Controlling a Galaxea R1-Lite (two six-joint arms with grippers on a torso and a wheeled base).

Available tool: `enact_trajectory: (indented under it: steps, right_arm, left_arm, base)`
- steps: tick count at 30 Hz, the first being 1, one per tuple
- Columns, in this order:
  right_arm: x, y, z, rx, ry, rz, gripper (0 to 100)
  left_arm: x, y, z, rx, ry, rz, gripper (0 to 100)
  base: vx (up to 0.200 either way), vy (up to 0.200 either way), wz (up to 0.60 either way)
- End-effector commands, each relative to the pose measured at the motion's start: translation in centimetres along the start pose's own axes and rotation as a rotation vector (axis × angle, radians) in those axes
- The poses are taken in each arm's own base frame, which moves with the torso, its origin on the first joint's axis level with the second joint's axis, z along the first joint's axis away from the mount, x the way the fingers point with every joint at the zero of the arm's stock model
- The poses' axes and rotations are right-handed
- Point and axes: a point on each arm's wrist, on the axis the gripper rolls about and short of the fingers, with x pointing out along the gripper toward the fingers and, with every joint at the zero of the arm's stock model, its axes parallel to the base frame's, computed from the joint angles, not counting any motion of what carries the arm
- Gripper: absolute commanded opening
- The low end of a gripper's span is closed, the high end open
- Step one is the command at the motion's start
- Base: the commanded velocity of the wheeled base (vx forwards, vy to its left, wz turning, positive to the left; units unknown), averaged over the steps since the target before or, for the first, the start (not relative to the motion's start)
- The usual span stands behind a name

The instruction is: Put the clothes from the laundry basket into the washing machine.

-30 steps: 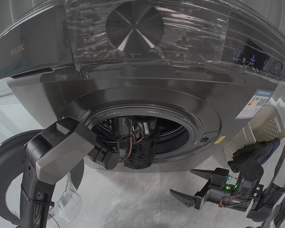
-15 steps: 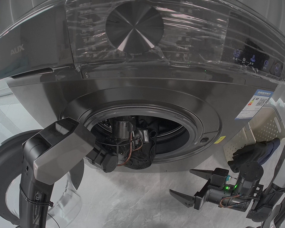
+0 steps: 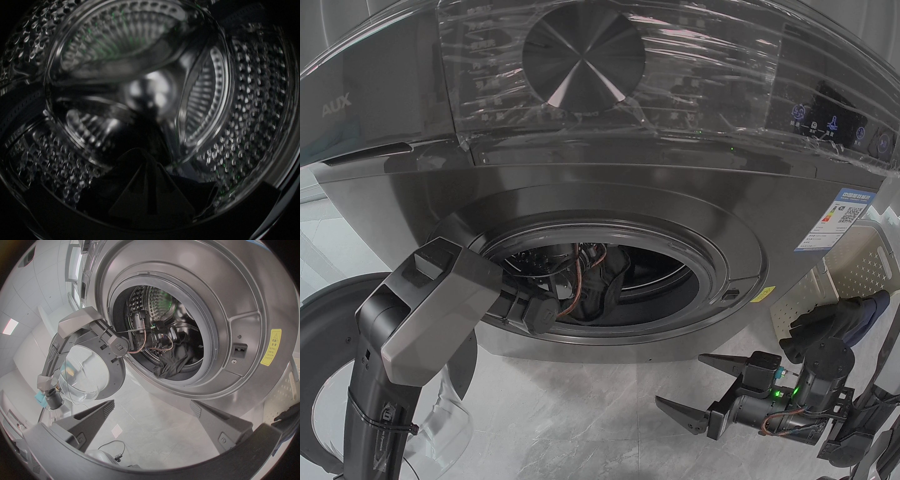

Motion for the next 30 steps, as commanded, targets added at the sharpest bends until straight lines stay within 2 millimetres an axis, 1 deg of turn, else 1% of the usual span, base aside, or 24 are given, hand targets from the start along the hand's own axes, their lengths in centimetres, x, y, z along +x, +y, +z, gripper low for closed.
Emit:
enact_trajectory:
  steps: [1, 4, 5, 8, 10, 11, 12, 13, 14, 17, 20, 22, 23, 28, 30]
  right_arm:
    - [0.1, 0.0, 0.1, 0.000, -0.004, 0.000, 100]
    - [0.1, -0.1, 0.1, 0.001, -0.006, -0.002, 100]
    - [0.1, -0.1, 0.1, 0.001, -0.006, -0.003, 100]
    - [0.1, -0.1, 0.1, 0.001, -0.006, -0.003, 100]
    - [0.1, -0.1, 0.1, 0.001, -0.006, -0.002, 100]
    - [0.1, -0.1, 0.1, 0.001, -0.006, -0.002, 100]
    - [0.1, -0.1, 0.1, 0.001, -0.006, -0.002, 100]
    - [0.1, 0.0, 0.1, 0.000, -0.006, 0.000, 100]
    - [0.1, 0.0, 0.1, 0.000, -0.006, 0.000, 100]
    - [0.1, 0.0, 0.1, 0.000, -0.005, 0.001, 100]
    - [0.1, 0.0, 0.1, 0.000, -0.005, 0.001, 100]
    - [0.1, 0.0, 0.1, 0.000, -0.005, 0.001, 100]
    - [0.1, 0.0, 0.1, 0.000, -0.005, 0.001, 100]
    - [0.1, 0.0, 0.1, 0.000, -0.007, 0.003, 100]
    - [0.1, 0.0, 0.2, 0.000, -0.008, 0.003, 100]
  left_arm:
    - [0.9, 0.0, 0.0, -0.016, -0.061, 0.002, 0]
    - [0.7, 0.0, -0.1, -0.013, -0.054, 0.004, 0]
    - [0.4, 0.0, -0.4, -0.010, -0.035, 0.005, 100]
    - [-0.1, -0.3, -0.5, -0.009, -0.011, 0.005, 100]
    - [-1.7, -0.2, -1.1, 0.011, 0.083, 0.008, 100]
    - [-2.1, 0.0, -1.6, 0.020, 0.123, 0.016, 100]
    - [-2.1, 0.0, -1.6, 0.020, 0.123, 0.016, 100]
    - [-3.0, 0.4, -2.4, 0.037, 0.207, 0.030, 100]
    - [-3.2, 0.6, -2.8, 0.042, 0.239, 0.033, 100]
    - [-3.7, 0.9, -3.5, 0.055, 0.291, 0.039, 100]
    - [-3.7, 0.9, -3.8, 0.058, 0.305, 0.037, 100]
    - [-3.6, 1.2, -4.6, 0.071, 0.323, 0.039, 100]
    - [-3.5, 1.3, -5.1, 0.082, 0.330, 0.039, 0]
    - [-3.2, 2.1, -6.1, 0.108, 0.341, 0.050, 0]
    - [-3.1, 2.1, -6.2, 0.109, 0.338, 0.048, 0]
  base:
    - [0.000, 0.000, 0.00]
    - [0.000, 0.000, 0.00]
    - [0.000, 0.000, 0.00]
    - [0.000, 0.000, 0.00]
    - [0.000, 0.000, 0.00]
    - [0.000, 0.000, 0.00]
    - [0.000, 0.000, 0.00]
    - [0.000, 0.000, 0.00]
    - [0.000, 0.000, 0.00]
    - [0.000, 0.000, 0.00]
    - [0.000, 0.000, 0.00]
    - [0.000, 0.000, 0.00]
    - [0.000, 0.000, 0.00]
    - [0.000, 0.000, 0.00]
    - [0.000, 0.000, 0.00]
